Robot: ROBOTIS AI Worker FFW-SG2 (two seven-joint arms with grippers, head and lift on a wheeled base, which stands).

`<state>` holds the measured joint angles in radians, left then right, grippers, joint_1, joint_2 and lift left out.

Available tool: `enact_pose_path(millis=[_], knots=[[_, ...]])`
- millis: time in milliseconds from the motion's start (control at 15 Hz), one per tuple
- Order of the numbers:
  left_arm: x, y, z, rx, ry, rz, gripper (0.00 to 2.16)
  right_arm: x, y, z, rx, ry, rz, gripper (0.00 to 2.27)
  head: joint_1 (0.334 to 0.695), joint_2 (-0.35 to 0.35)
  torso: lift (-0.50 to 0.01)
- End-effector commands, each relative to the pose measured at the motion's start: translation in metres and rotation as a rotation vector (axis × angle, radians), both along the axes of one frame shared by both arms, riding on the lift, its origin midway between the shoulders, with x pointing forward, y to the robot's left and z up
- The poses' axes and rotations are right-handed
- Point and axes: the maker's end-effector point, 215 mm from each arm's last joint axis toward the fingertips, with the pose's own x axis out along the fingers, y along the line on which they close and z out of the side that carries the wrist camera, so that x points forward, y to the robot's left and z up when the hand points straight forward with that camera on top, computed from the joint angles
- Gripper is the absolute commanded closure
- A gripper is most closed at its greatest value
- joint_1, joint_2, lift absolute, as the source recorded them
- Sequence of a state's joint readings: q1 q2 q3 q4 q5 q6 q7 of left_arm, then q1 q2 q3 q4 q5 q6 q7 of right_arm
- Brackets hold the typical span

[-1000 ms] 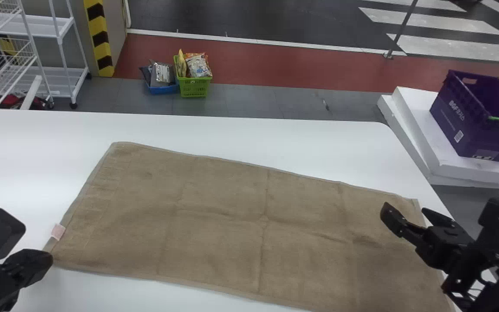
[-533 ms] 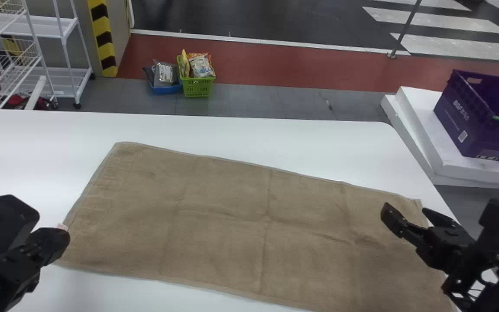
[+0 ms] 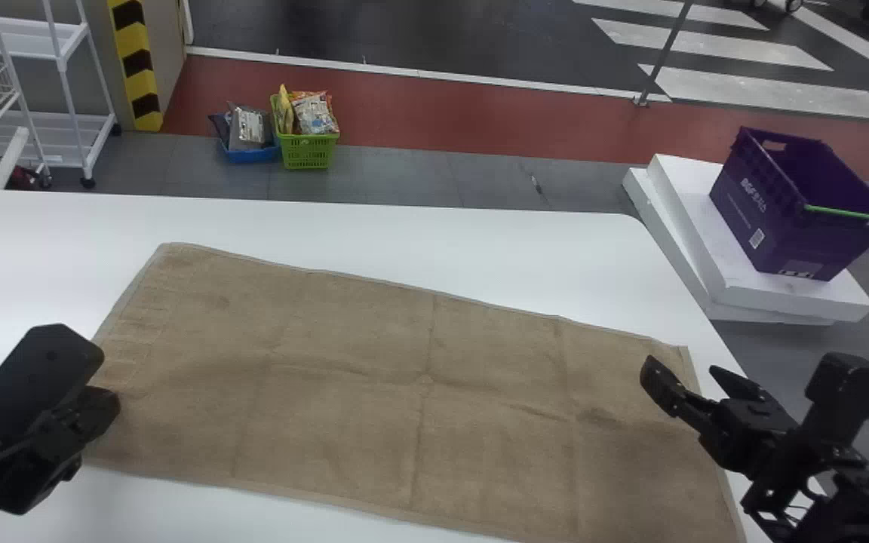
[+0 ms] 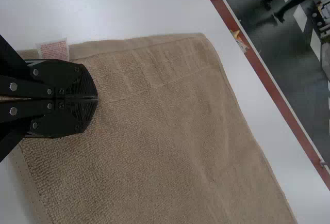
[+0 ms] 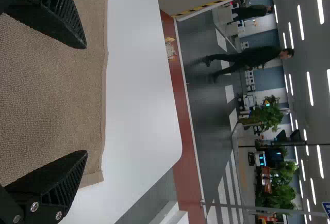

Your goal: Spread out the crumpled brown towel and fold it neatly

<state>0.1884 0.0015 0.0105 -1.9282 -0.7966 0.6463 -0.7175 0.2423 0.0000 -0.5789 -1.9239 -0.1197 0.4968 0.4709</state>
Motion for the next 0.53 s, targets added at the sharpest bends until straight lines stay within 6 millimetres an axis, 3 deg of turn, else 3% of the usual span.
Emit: enact_pose_path(millis=[0, 200, 467], knots=[[-0.01, 0.011, -0.007, 0.002, 0.019, 0.02, 1.89, -0.001, 0.0, -0.002, 0.008, -0.002, -0.002, 0.08, 0.695, -0.238, -0.128], [-0.024, 0.021, -0.013, 0.003, 0.036, 0.032, 1.89, 0.003, 0.004, 0.0, 0.007, -0.004, 0.005, 0.08, 0.695, -0.226, -0.128], [-0.038, 0.045, 0.0, -0.002, 0.022, 0.059, 1.89, 0.007, 0.013, -0.001, 0.01, -0.005, 0.021, 0.08, 0.695, -0.206, -0.128]])
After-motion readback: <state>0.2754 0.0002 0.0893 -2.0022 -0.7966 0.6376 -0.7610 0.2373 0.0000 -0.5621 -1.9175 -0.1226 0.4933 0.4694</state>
